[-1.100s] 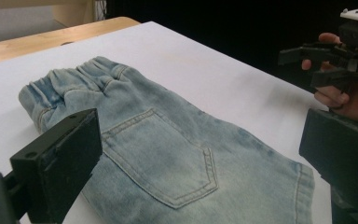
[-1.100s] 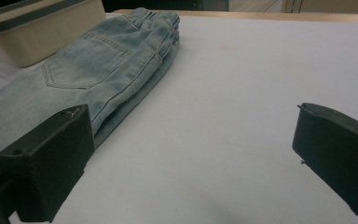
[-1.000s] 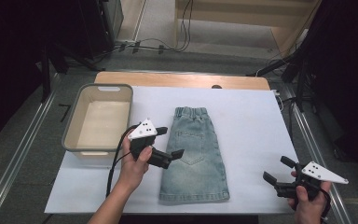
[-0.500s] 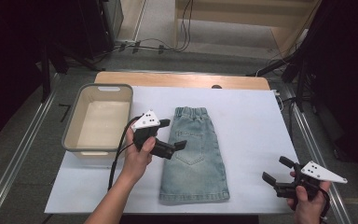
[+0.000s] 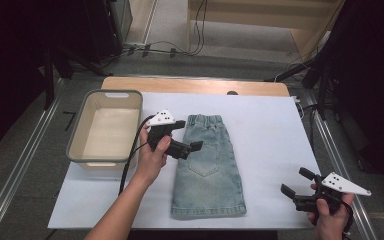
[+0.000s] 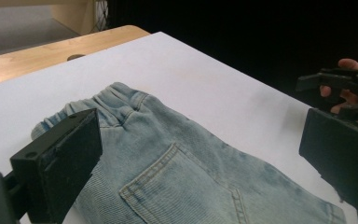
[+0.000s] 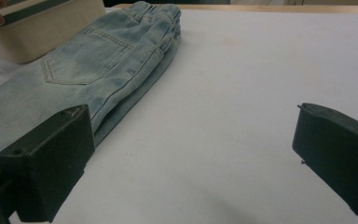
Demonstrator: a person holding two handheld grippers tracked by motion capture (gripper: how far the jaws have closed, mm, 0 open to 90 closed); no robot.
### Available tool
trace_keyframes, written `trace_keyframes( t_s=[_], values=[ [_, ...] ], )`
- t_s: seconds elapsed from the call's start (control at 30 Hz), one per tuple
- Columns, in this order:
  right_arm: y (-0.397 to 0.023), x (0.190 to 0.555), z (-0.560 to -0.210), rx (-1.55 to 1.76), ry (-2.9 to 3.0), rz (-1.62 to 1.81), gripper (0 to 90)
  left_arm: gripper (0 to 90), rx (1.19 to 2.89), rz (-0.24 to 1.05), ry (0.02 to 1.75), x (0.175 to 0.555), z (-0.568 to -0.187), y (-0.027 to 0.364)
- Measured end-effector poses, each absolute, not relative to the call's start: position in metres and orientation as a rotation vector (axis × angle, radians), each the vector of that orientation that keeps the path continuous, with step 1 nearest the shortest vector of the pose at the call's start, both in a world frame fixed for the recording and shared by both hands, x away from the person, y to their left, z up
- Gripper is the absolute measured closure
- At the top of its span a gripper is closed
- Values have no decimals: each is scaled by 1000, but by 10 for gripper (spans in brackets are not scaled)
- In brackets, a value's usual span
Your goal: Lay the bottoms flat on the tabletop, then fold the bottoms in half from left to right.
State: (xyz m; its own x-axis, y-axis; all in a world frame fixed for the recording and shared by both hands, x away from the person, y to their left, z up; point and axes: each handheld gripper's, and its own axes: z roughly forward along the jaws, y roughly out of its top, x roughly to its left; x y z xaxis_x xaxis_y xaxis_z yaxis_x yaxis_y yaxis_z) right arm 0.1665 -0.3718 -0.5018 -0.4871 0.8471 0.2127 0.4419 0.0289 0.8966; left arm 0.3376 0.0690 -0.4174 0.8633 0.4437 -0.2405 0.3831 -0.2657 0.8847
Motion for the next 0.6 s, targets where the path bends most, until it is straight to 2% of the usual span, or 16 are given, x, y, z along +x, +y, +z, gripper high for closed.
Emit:
trace_keyframes(
  t_s=[0.6],
  values=[
    [-372,167,-503,1318,1940,1439,0,0,1888,40,649,363,-421,57]
  ],
)
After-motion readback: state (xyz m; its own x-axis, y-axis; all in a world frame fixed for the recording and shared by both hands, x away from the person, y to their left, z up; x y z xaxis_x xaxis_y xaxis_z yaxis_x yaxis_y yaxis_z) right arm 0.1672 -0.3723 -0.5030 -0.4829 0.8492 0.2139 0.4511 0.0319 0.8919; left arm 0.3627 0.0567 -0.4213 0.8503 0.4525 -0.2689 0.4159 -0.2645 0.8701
